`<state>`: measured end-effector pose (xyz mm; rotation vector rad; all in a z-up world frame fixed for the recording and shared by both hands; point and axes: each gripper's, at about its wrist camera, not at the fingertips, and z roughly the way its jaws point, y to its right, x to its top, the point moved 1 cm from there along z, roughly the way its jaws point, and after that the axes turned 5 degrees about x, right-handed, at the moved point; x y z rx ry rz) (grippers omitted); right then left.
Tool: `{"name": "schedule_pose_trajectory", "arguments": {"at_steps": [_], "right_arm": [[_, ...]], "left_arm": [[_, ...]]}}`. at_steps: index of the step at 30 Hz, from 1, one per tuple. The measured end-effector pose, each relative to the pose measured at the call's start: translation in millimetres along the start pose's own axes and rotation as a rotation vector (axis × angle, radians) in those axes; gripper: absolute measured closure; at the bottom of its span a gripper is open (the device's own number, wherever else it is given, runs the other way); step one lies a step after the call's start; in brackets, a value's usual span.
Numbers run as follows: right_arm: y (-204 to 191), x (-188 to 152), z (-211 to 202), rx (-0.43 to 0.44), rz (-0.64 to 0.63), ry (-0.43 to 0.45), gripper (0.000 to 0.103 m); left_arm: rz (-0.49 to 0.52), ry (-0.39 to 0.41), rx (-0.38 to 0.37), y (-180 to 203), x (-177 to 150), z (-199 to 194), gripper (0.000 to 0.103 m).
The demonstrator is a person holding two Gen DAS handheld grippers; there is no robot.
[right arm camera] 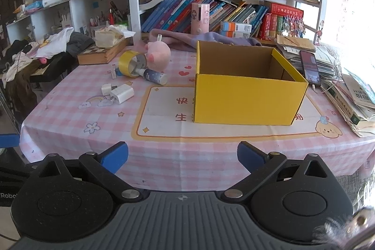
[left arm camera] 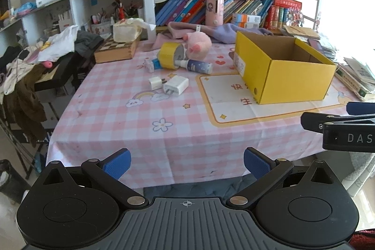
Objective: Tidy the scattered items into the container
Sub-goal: 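Move both tools toward the scattered items beside the yellow box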
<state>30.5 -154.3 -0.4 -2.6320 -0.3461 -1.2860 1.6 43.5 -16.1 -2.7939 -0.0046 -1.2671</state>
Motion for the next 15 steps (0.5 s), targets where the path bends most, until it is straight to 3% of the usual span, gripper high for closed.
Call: {"name": "schedule_pose_trajectory", "arguments": {"at_steps": [9,15], "right_arm": [[-2,3,6,0.038,0.007,-0.003,0.002],[-13,10,15,0.077,-0.027,0.005,0.011]], "left_arm": [[0.002,0.043,-0.035,-4,-1,-7,0.0],[-0.019,0.052,-0.022,-11,1,-5,0.001]]}}
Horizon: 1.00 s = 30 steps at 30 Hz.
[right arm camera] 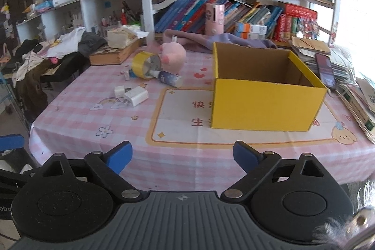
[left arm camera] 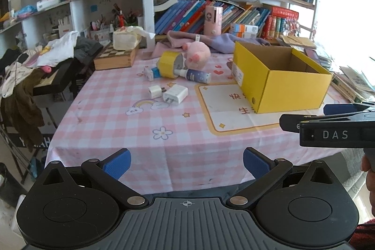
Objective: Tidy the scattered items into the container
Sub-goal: 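Move both tools toward the scattered items beside the yellow box, then grasp the white spray bottle with the right tool while the left tool approaches the white charger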
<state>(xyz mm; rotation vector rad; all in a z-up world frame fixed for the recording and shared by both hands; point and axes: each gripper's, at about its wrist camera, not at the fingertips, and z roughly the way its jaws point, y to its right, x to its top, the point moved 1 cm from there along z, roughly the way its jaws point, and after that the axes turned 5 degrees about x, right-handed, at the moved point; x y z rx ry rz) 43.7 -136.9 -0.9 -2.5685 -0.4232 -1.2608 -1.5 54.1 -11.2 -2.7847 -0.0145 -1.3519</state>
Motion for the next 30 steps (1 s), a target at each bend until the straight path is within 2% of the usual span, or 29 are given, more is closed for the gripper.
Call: {"name": "schedule_pose_trajectory", "arguments": {"at_steps": [13,19,30], "right_arm": [[-13,13,37,0.072,-0.048,-0.025,0.022],[-15,22,56,0.086,-0.071,-0.035,0.028],[-12,50,100,0.089,-0.09,-0.053,0.028]], "left_arm": [[-0.02,-0.003,0.045,-14,9,23,0.004],[-0.02,-0.02,0.026,-14,16,44,0.005],[0.025,-0.03,0.004,-12,42,86,0.006]]}}
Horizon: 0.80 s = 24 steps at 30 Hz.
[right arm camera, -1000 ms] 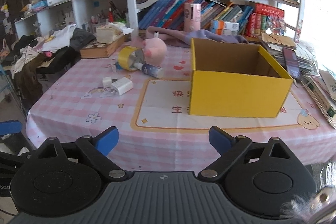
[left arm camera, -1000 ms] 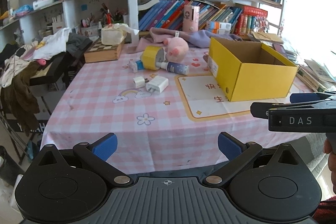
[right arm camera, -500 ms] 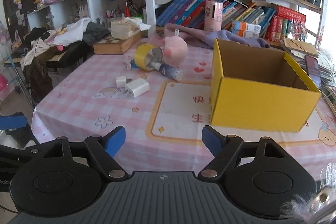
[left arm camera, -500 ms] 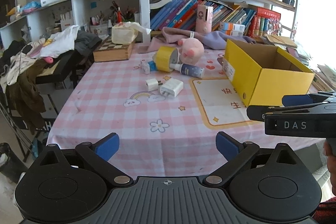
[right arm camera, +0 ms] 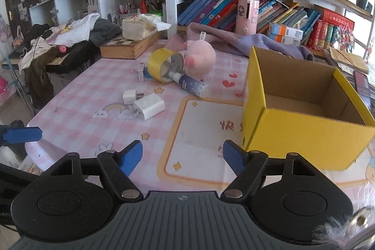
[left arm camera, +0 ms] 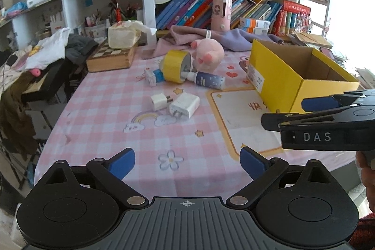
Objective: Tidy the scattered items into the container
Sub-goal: 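Grasp the white spray bottle with the right tool while the left tool approaches the white charger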
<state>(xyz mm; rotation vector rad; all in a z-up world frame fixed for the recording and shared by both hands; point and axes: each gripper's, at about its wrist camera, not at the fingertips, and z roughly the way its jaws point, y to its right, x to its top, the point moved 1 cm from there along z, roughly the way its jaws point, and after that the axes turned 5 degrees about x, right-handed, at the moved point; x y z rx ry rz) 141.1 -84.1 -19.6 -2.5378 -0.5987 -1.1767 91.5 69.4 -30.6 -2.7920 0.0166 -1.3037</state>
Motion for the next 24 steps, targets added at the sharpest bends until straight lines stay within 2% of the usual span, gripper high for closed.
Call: {"name": "schedule_pose_trajectory", "arguments": {"at_steps": [4,15,24], "right_arm": [[1,16,16,0.024,-0.013,0.003,0.032],[0,57,69,0.091,-0.062,-0.026,0.032],[18,82,114,0.09,-0.054,-0.075,0.032]], "left_arm": [[0.017,0.005,0.005,-1,14,12,0.009],[0.026,-0.029,0.045,-12,42,52,0.011],[0.033,-0.081,0.012,-4,61,91,0.02]]}}
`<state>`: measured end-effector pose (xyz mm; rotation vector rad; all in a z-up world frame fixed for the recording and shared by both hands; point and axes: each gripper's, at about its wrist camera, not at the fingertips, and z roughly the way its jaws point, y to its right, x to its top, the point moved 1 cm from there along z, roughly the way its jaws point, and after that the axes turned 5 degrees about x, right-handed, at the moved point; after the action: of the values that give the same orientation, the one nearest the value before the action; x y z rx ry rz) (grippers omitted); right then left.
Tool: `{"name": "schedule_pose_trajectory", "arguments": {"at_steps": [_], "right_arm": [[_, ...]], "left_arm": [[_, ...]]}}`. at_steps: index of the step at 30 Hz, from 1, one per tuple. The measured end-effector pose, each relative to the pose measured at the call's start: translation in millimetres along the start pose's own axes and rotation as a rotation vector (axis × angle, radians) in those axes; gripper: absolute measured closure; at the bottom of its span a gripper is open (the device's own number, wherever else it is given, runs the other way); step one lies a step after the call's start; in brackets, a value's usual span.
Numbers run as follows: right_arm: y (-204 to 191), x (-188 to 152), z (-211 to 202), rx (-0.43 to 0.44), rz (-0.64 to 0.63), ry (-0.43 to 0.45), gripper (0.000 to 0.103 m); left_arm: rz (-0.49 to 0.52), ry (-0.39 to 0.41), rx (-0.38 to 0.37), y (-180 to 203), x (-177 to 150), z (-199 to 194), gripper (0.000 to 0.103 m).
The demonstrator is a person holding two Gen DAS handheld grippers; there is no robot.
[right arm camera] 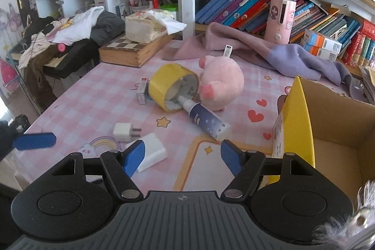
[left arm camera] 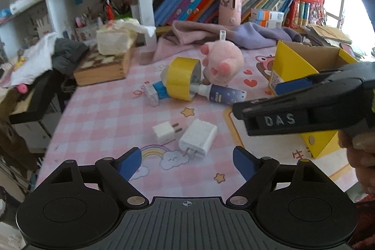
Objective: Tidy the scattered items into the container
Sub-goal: 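Grasp the white spray bottle with the right tool while the left tool approaches the white charger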
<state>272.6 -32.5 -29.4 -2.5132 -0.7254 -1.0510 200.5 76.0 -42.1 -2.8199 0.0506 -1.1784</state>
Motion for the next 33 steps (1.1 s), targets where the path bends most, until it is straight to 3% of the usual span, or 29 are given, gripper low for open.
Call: {"name": "schedule_pose_trajectory", "arguments": {"at_steps": [5,17,26,33], "right_arm": [[15,14,23,0.035,0.031,-0.05,0.032],[37,42,80,0.039,0.076,-0.182,0.03],[46,52,118,0.004,0.026,-0.246,0.025],[44,60,144,0.023,-0.02,-0.29,0.026]], "left_arm": [[-0.014,-0.065,-0.038,4,9,28,0.029],[-0.041,-0.159,-0.067,12,22,76,0.03],[-0.088,-0.192,-0.058,11,25,99,0.03],[-0.103,-0.215,-0.047,8,26,110,0.032]]}}
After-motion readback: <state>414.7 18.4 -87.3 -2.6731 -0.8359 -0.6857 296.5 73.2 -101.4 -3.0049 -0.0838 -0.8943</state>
